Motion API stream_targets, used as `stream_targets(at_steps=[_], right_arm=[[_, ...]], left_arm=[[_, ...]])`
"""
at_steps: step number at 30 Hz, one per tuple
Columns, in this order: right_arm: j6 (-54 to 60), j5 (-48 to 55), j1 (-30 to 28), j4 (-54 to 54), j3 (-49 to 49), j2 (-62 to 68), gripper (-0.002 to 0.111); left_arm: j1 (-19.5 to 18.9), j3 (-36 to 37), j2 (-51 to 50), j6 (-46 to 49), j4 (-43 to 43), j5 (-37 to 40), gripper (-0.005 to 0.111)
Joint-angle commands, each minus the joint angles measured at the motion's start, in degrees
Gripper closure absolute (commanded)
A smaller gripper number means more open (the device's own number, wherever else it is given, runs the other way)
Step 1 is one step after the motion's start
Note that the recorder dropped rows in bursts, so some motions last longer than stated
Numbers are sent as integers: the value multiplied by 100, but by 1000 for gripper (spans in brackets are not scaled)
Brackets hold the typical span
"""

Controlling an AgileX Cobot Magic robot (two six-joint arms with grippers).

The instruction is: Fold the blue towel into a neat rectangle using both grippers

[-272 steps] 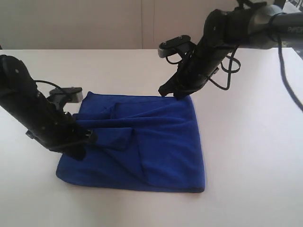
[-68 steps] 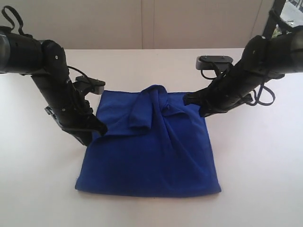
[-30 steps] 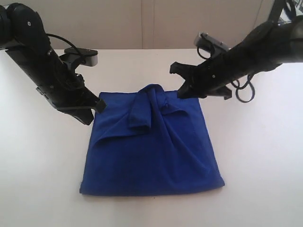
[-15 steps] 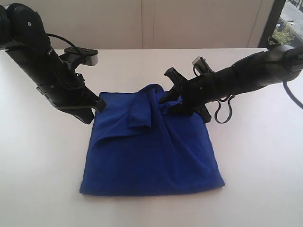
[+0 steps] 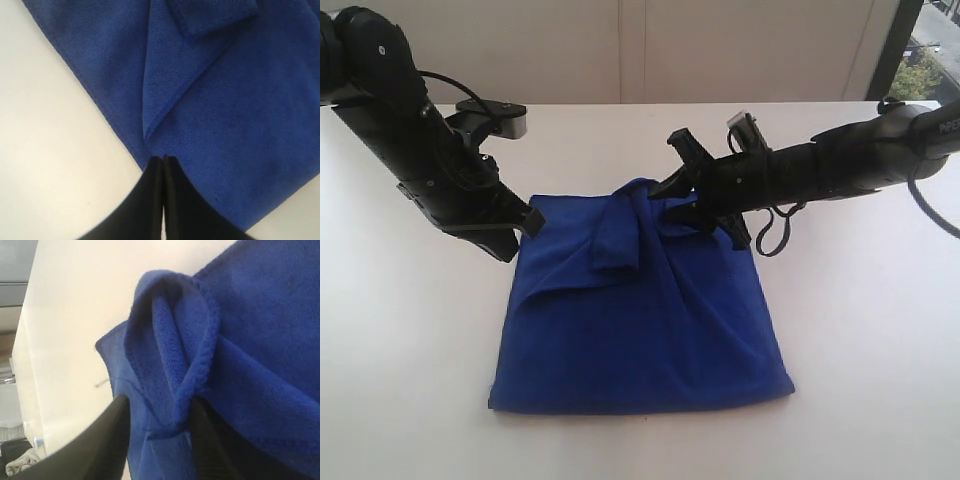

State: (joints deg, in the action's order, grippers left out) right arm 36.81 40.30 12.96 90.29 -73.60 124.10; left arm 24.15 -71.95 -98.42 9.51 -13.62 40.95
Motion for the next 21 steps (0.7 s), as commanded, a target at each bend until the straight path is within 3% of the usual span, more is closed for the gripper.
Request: stream_targets(at_steps=[1,5,10,16,21], right_arm=[[159,-114,-38,98,-28,42,70],[-191,-120,-38,-31,8,54,70],[-797,-422,-38,-934,8,54,70],[-814,-503,-38,-765,8,54,70],[-814,-764,-38,-742,8,21,82]], left_arm=[[-3,0,6,-34,-54,70,107],[-3,0,6,-34,-54,70,107],[-3,0,6,-10,-54,63,107],[-3,0,6,-10,-54,46,107],[-3,0,6,-10,-54,24,107]])
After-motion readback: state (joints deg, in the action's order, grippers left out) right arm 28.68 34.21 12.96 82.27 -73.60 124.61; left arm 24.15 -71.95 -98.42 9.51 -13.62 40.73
